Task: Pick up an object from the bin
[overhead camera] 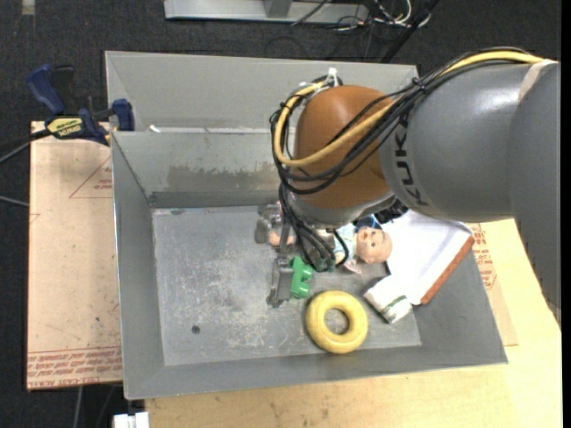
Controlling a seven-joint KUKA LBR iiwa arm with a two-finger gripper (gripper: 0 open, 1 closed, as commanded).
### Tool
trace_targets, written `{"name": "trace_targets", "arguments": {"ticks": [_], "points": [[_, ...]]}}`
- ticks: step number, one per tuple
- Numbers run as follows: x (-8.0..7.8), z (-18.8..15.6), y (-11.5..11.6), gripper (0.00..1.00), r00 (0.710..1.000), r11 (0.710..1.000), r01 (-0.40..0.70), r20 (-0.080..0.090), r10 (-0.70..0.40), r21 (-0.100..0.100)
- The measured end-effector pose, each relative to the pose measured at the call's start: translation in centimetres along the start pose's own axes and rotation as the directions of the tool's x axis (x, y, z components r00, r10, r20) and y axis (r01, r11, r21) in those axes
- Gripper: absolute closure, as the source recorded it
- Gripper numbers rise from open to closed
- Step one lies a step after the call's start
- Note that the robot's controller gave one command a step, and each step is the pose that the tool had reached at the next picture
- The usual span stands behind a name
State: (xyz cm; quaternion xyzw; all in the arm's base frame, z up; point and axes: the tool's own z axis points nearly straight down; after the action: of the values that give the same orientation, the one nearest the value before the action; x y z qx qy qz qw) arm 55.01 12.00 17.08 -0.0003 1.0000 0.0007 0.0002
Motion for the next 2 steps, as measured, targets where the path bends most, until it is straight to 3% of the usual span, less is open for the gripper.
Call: {"name": "trace_targets", "arguments": {"ticks": [1, 2], "points": [[-0.5, 2.6, -1.8, 0.00, 0.993, 0.993, 0.116, 0.006, -0.116, -0.002], [-0.2, 5.2, -6.5, 0.00, 0.939, 0.939, 0.344, -0.002, -0.344, -0.002]]}}
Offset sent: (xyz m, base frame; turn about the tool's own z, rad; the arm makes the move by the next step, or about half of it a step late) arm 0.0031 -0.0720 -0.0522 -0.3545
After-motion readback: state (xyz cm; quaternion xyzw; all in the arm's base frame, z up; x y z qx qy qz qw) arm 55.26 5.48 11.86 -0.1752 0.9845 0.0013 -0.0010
